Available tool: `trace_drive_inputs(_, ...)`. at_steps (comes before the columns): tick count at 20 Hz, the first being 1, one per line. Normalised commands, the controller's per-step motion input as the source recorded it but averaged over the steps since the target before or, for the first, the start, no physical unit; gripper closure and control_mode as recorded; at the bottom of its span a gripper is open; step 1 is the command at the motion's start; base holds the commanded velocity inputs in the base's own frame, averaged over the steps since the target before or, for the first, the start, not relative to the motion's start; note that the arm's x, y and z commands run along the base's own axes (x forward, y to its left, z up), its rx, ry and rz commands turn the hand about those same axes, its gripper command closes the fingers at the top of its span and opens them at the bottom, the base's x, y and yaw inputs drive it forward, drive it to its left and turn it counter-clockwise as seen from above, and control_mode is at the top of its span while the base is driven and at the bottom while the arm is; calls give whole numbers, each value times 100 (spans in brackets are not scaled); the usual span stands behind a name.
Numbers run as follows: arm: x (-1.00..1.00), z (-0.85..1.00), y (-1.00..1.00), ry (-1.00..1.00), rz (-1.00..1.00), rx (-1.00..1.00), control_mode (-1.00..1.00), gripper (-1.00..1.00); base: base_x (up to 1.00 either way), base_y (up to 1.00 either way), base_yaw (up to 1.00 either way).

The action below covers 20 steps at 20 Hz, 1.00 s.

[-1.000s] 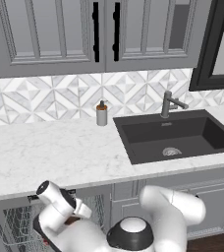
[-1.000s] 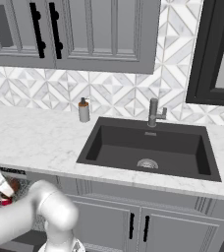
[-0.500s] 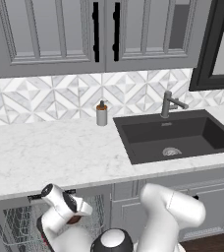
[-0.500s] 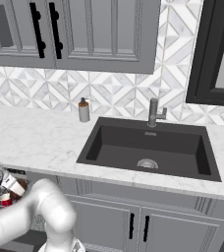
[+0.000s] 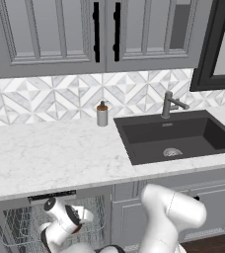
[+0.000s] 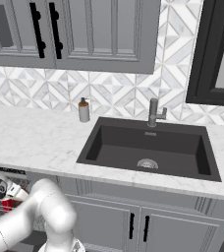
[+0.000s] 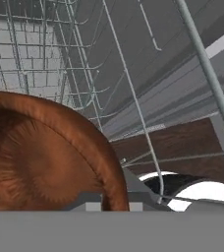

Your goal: Pick up the cup and bowl from the counter, place them in the dishwasher, and close the dishwasher door.

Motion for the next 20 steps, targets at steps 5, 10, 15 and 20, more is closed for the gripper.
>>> trace_drive_inputs(5, 44, -6, 0, 5, 21, 0, -100, 100, 0, 0, 0)
trace_drive_inputs(10, 42, -16, 0, 0, 13, 0, -100, 100, 0, 0, 0)
trace_drive_inputs(15, 33, -75, 7, 0, 12, 0, -100, 100, 0, 0, 0)
trace_drive_inputs(20, 10, -61, 19, 0, 11, 0, -100, 100, 0, 0, 0)
